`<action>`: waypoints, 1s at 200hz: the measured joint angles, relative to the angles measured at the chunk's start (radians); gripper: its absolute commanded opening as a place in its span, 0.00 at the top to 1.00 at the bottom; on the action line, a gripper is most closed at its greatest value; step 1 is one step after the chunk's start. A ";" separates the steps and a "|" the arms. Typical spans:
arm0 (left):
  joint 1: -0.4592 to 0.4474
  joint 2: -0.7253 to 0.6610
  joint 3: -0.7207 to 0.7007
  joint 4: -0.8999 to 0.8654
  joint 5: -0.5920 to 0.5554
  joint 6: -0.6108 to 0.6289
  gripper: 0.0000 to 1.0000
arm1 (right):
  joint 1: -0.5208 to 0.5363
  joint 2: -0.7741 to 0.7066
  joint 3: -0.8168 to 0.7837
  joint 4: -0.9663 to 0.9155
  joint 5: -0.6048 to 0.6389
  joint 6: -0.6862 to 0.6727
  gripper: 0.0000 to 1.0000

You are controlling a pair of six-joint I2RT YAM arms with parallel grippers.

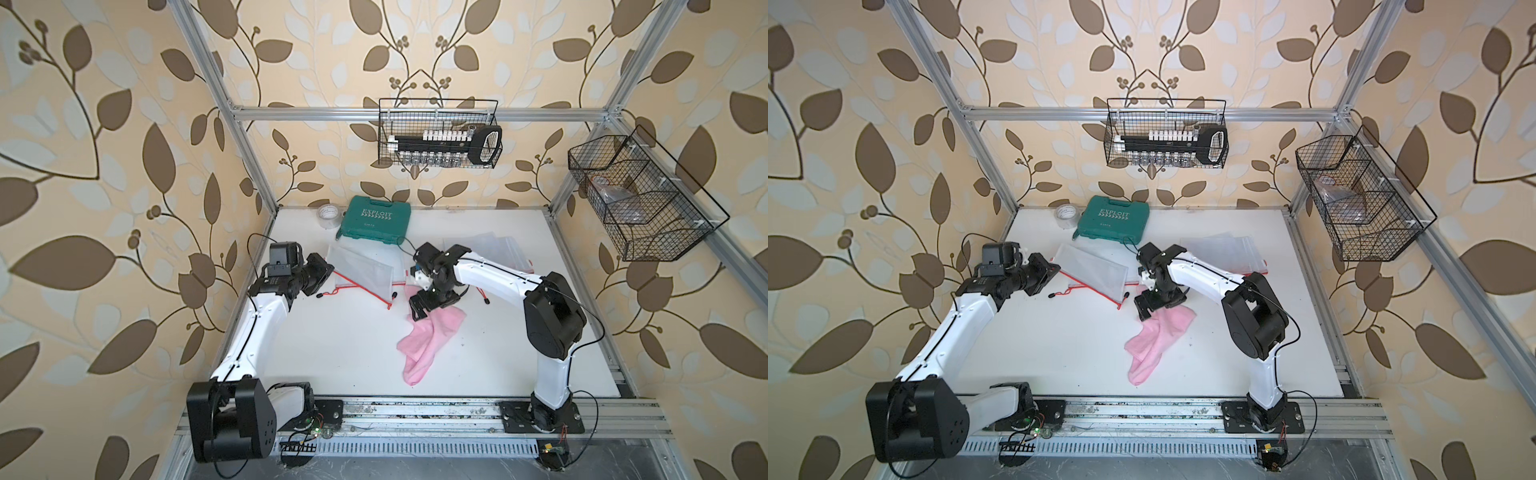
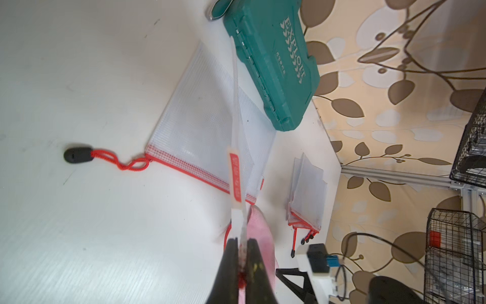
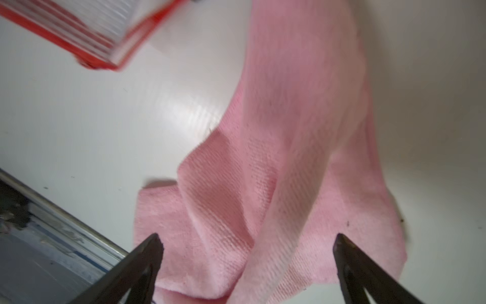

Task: Wipe the document bag
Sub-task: Pick up the cleaning item at the center of the board, then wipe the dirt from the document bag.

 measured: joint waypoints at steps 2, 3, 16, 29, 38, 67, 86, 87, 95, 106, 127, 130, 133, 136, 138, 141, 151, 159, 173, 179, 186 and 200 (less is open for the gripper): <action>-0.001 -0.010 -0.011 -0.001 0.000 -0.005 1.00 | 0.004 0.000 -0.010 0.000 0.003 0.001 0.04; -0.001 -0.012 -0.015 -0.001 -0.001 -0.006 1.00 | 0.006 0.000 -0.016 0.000 0.006 0.001 0.04; -0.010 -0.064 -0.085 -0.008 0.000 -0.022 1.00 | 0.023 0.000 -0.064 0.013 0.034 0.011 0.16; -0.023 -0.100 -0.142 -0.014 -0.002 -0.029 1.00 | 0.033 0.000 -0.099 0.038 0.050 0.023 0.41; -0.034 -0.117 -0.172 -0.018 -0.003 -0.032 1.00 | 0.037 0.000 -0.119 0.056 0.058 0.037 0.60; -0.085 -0.171 -0.277 -0.017 -0.012 -0.047 1.00 | 0.031 -0.027 -0.174 0.098 0.092 0.063 1.00; -0.125 -0.196 -0.346 -0.012 -0.021 -0.055 1.00 | 0.019 -0.100 -0.227 0.092 0.095 0.072 1.00; -0.128 -0.197 -0.351 -0.011 -0.021 -0.057 1.00 | 0.019 -0.104 -0.229 0.089 0.096 0.072 1.00; -0.145 -0.201 -0.378 -0.003 -0.026 -0.067 1.00 | 0.011 -0.159 -0.238 0.058 0.097 0.071 1.00; -0.172 -0.199 -0.411 0.009 -0.037 -0.080 1.00 | 0.002 -0.238 -0.233 0.016 0.099 0.070 1.00; -0.250 -0.180 -0.449 0.034 -0.064 -0.104 1.00 | 0.004 -0.396 -0.153 -0.078 0.100 0.067 1.00; -0.264 -0.175 -0.454 0.040 -0.068 -0.109 1.00 | 0.008 -0.410 -0.137 -0.089 0.099 0.066 1.00; -0.275 -0.172 -0.456 0.045 -0.071 -0.111 1.00 | 0.013 -0.422 -0.121 -0.095 0.097 0.066 1.00; -0.286 -0.167 -0.459 0.052 -0.076 -0.115 1.00 | 0.021 -0.432 -0.103 -0.101 0.093 0.064 1.00; -0.294 -0.165 -0.461 0.057 -0.081 -0.117 1.00 | 0.026 -0.438 -0.092 -0.103 0.092 0.064 1.00; -0.303 -0.161 -0.464 0.063 -0.086 -0.121 1.00 | 0.034 -0.441 -0.079 -0.104 0.085 0.064 1.00; -0.336 -0.144 -0.471 0.084 -0.097 -0.134 1.00 | 0.060 -0.441 -0.039 -0.100 0.070 0.064 1.00; -0.355 -0.129 -0.474 0.099 -0.110 -0.141 1.00 | 0.081 -0.417 -0.011 -0.092 0.051 0.064 1.00; -0.374 -0.105 -0.479 0.125 -0.126 -0.156 1.00 | 0.111 -0.333 0.038 -0.060 0.011 0.064 1.00; -0.380 -0.098 -0.481 0.134 -0.135 -0.160 1.00 | 0.121 -0.281 0.060 -0.034 -0.016 0.064 1.00; -0.385 -0.091 -0.482 0.142 -0.143 -0.164 1.00 | 0.130 -0.217 0.087 -0.005 -0.048 0.066 1.00; -0.386 -0.079 -0.482 0.161 -0.154 -0.173 1.00 | 0.142 -0.092 0.143 0.062 -0.119 0.076 1.00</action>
